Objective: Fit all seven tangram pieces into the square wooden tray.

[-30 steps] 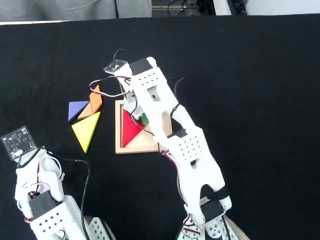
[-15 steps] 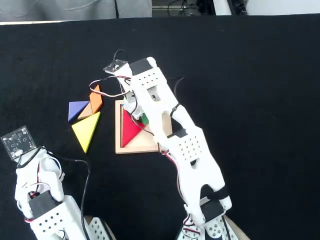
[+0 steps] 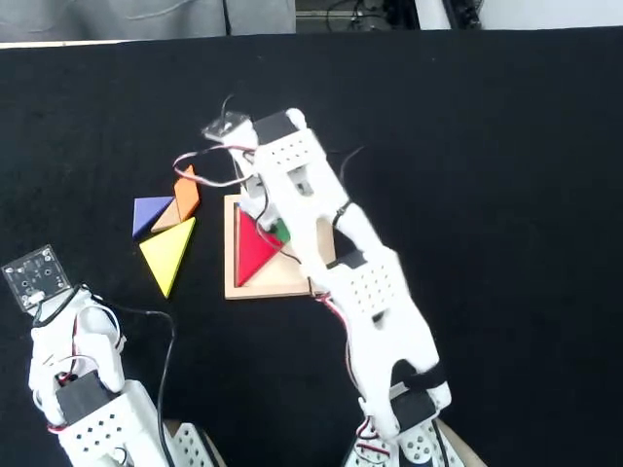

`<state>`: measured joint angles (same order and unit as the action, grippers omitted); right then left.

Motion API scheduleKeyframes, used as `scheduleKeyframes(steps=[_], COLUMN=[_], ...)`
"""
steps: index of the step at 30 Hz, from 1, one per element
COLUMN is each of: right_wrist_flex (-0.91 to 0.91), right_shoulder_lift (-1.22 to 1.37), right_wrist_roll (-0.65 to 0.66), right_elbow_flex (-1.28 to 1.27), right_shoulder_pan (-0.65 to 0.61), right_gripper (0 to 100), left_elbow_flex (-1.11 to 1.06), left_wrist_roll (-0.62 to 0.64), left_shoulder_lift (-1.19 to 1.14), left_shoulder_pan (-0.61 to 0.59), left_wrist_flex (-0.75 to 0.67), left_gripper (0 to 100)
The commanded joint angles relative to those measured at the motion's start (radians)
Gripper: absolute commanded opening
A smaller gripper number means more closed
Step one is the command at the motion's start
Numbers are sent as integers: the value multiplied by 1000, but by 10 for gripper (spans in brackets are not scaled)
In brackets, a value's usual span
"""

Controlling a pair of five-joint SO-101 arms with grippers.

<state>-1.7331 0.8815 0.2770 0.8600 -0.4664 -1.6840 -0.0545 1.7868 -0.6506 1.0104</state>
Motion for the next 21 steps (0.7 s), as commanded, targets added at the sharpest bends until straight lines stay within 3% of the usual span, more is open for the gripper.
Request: scheduleKeyframes(steps=[1, 2, 3, 5, 11, 21], right_wrist_flex=[-34, -31, -28, -25, 83, 92], right_shoulder_lift=[-182, -209, -228, -237, -180, -22], right_wrist_roll=[3, 3, 5, 9, 9, 9], right_elbow_flex=[-74, -122, -170, -246, -335, -153], right_shoulder_pan=[68, 77, 81, 83, 80, 64], right_gripper=[113, 28, 7, 72, 16, 18], left_elbow_flex=[-18, -18, -18, -18, -18, -18], left_wrist_roll=[-5, -5, -5, -5, -5, -5], left_shoulder_lift=[5, 5, 5, 5, 5, 5], left_shoulder_pan=[8, 8, 8, 8, 8, 8], left_wrist_flex=[5, 5, 5, 5, 5, 5], left_gripper=[30, 30, 30, 30, 30, 30])
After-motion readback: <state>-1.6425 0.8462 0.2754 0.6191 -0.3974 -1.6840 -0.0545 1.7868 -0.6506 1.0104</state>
